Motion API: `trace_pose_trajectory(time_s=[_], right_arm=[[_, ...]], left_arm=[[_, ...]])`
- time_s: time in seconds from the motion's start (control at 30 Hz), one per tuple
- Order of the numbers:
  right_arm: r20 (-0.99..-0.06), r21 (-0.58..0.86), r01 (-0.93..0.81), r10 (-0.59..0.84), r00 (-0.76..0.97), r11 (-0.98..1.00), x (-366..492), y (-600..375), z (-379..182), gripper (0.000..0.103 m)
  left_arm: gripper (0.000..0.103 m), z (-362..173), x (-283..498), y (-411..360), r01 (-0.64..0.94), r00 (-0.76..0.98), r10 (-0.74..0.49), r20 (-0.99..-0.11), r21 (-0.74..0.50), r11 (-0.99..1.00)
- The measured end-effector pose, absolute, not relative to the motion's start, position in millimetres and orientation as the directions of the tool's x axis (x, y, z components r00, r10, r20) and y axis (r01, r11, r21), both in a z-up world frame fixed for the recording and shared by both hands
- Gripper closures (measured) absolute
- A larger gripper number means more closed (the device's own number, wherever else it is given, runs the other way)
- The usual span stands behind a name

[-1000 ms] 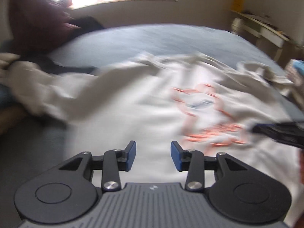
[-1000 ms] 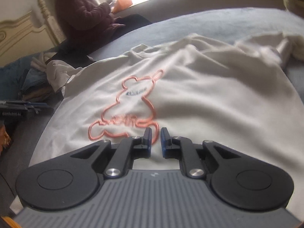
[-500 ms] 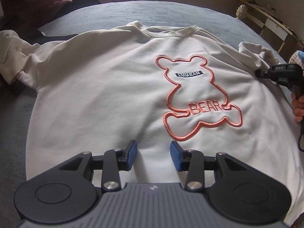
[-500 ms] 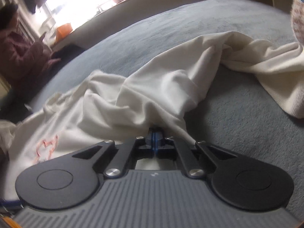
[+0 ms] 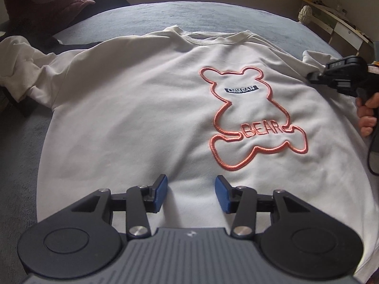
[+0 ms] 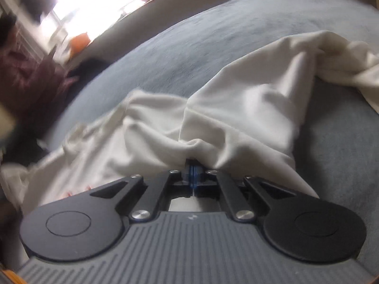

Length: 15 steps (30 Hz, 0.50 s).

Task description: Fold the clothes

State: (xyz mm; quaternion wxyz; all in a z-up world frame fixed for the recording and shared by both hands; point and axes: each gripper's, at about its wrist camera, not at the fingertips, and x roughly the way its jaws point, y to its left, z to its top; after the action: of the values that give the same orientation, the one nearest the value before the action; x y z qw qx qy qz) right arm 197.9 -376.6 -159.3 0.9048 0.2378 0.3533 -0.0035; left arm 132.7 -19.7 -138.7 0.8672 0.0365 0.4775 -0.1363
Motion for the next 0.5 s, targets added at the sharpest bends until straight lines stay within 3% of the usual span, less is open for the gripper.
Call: trace_pose_trajectory(time_s=[0.07,0.2,0.27,0.33,0.43,0.5], right_arm=[[-0.627,0.391,0.073,0.207,0.751,0.918,180.5,-352.8,-148.3,0.098],[-0.628,0.468,-0.144,0.443,0.640,0.872,143.1,-310.2,-149.9,0.098],[-0.656,0.462,-0.185,0.475,0.587,0.867,135.9,-296.9,-159.1,0.098],[-0.677,0.437,-0.121,0.415,0.608,0.891,146.2,-307.1,-168.2,0.102],[-0.685,0.503,0.143,0.293,0.667,0.852,169.1,-349.6,-168.1,0.102],[-0.689,0.501,0.207,0.242,0.684,0.840,166.5,-358.7,-158.0,0.095]], left_arm=[[0.056,-138.5,132.0,-16.0,0.261,0.507,-0.206,-0.837,-0.079,0.962],[0.056,-136.9,131.1,-11.0,0.243,0.507,-0.212,-0.835,-0.098,0.965],[0.056,-135.4,129.0,-10.1,0.239,0.509,-0.206,-0.836,-0.093,0.967],[0.056,-133.4,126.0,-7.7,0.233,0.517,-0.192,-0.834,-0.079,0.969],[0.056,-129.7,120.4,0.0,0.214,0.537,-0.154,-0.830,-0.042,0.976],[0.055,-128.8,116.3,10.0,0.187,0.547,-0.121,-0.828,-0.020,0.982]])
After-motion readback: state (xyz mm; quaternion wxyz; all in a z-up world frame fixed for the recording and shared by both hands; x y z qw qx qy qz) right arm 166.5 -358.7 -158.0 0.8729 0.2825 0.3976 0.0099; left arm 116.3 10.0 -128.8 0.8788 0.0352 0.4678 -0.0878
